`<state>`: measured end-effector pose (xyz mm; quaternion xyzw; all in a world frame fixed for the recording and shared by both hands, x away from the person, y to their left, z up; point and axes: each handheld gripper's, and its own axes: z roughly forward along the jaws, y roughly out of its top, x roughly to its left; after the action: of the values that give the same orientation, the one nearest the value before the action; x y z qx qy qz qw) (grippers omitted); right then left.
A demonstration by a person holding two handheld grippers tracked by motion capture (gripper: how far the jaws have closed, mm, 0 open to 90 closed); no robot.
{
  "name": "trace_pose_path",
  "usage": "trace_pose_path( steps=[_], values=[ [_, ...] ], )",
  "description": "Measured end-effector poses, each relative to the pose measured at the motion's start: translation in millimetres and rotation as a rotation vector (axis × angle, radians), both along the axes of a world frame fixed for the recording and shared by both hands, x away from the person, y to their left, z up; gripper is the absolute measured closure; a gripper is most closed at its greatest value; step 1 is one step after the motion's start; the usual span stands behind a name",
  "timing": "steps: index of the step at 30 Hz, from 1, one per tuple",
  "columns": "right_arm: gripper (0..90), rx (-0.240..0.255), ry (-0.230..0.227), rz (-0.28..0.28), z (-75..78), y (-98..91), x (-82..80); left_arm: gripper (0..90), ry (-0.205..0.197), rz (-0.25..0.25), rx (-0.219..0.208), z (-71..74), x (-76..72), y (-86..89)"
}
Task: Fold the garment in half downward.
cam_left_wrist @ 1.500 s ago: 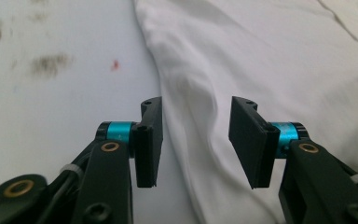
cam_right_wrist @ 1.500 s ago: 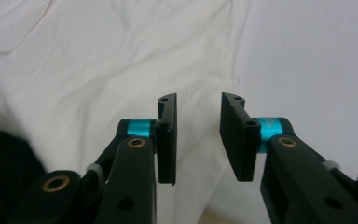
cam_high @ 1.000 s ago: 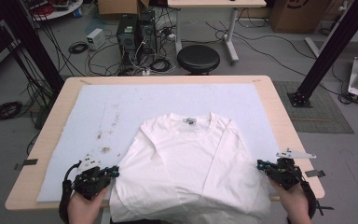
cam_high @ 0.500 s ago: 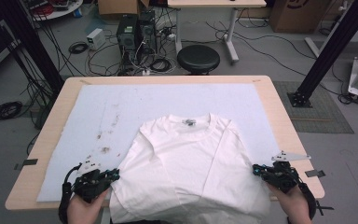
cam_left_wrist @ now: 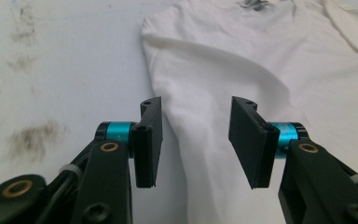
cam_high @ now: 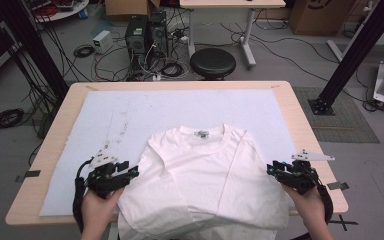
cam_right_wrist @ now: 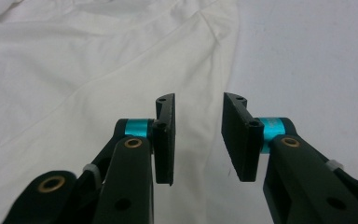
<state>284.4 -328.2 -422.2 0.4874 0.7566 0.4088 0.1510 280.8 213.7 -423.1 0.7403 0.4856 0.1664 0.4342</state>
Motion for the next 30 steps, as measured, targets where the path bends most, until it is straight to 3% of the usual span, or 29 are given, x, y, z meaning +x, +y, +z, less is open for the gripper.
trace_pose_path(
  steps=[2,4,8,10,11,12,14,16,18,21,23,30],
  values=[
    [64.6,-0.008,0.016,0.004,-2.4,2.8,10.1,56.1,0.034,0.0,0.028,-4.1,17.8,-6.0],
    [62.8,-0.013,0.03,0.0,-5.2,5.5,18.9,56.0,0.074,0.017,0.023,-9.8,31.1,-9.2],
    [61.9,-0.026,0.061,0.001,-12.8,9.3,34.7,55.8,0.117,0.044,0.068,-21.0,41.3,-10.6],
    [68.0,-0.042,0.086,0.009,-17.1,12.2,39.2,62.4,0.091,0.041,0.058,-23.0,38.3,-6.9],
    [77.9,-0.055,0.1,0.025,-19.9,13.8,40.5,71.3,0.094,0.011,0.034,-23.4,37.6,-4.5],
    [81.3,-0.07,0.095,0.034,-21.4,14.9,39.8,80.8,0.094,0.008,0.021,-23.8,36.6,-3.9],
    [87.2,-0.071,0.096,0.039,-20.4,14.1,38.2,86.5,0.082,0.012,0.054,-22.9,36.4,-4.3],
    [87.3,-0.065,0.114,0.039,-18.6,13.1,38.3,85.5,0.073,0.02,0.068,-22.6,39.0,-5.1],
    [86.9,-0.068,0.119,0.042,-16.7,13.4,38.0,74.1,0.071,0.044,0.062,-22.0,43.8,-4.9],
    [75.0,-0.074,0.093,0.031,-11.4,13.6,40.7,64.0,0.085,0.035,0.028,-20.7,55.0,-3.9],
    [69.4,-0.076,0.085,0.015,-5.4,14.0,45.5,60.6,0.092,0.027,0.04,-18.8,63.9,-6.0],
    [63.2,-0.031,0.067,-0.018,11.8,14.4,78.8,54.1,0.134,0.043,-0.088,-12.5,103.0,-12.0]
  ],
)
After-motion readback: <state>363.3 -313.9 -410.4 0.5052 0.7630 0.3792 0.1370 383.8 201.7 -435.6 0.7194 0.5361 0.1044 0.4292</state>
